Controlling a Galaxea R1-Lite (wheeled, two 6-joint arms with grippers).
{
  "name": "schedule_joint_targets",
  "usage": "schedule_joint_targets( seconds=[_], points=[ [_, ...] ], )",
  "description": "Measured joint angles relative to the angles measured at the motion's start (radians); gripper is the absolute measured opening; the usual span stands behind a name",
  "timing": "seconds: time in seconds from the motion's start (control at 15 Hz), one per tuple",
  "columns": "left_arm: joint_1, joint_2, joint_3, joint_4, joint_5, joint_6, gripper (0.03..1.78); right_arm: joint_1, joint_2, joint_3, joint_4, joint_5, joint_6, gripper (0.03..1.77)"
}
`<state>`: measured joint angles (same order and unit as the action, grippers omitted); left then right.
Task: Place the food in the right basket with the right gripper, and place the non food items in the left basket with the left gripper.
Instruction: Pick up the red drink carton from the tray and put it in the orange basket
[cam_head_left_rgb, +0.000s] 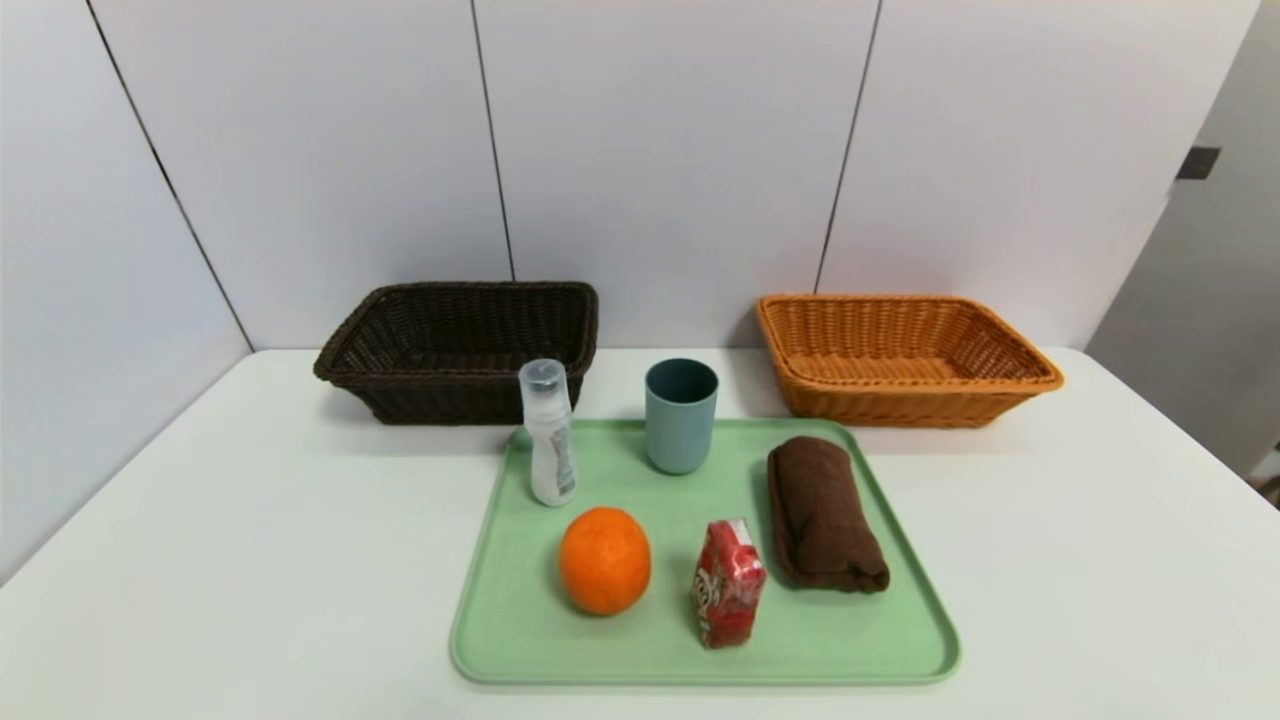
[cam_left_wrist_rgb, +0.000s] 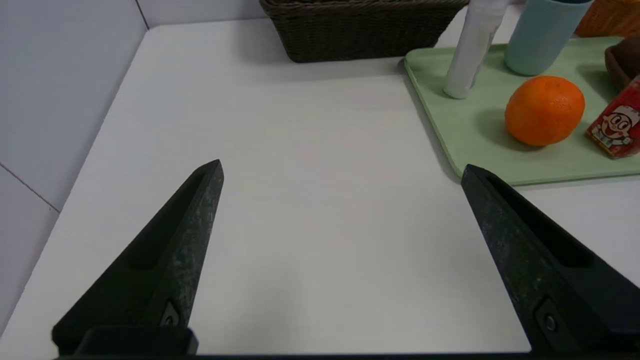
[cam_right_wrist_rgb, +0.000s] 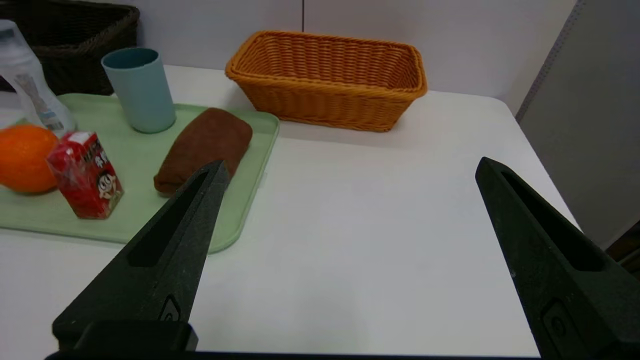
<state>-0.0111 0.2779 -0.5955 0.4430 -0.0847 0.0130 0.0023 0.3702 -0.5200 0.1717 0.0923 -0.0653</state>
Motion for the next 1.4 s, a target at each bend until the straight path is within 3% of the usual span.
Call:
schedule_joint_targets(
  seconds=[0.33,0.6,0.8,1.0,1.13,1.4],
  points=[
    [0.0,0.36,-0.297,0.125,-0.01,-0.002,1.69,0.025,0.365,-0.435,0.267,0.064,0.006,1.71],
    [-0.001,0.618,-0.464,0.14,-0.01,-0.003,1.69,0.126,0.651,-0.722,0.493,0.05,0.047,1.71],
    [-0.007,0.775,-0.569,0.151,-0.01,-0.013,1.69,0.262,0.869,-0.911,0.65,0.034,0.171,1.71],
    [-0.071,0.884,-0.665,0.225,-0.01,-0.112,1.69,0.42,1.058,-1.027,0.701,0.013,0.323,1.71],
    [-0.131,0.924,-0.686,0.253,-0.01,-0.182,1.69,0.507,1.162,-1.075,0.711,-0.006,0.378,1.71],
    [-0.202,0.962,-0.683,0.243,-0.011,-0.197,1.69,0.639,1.329,-1.224,0.817,-0.057,0.494,1.71]
  ],
)
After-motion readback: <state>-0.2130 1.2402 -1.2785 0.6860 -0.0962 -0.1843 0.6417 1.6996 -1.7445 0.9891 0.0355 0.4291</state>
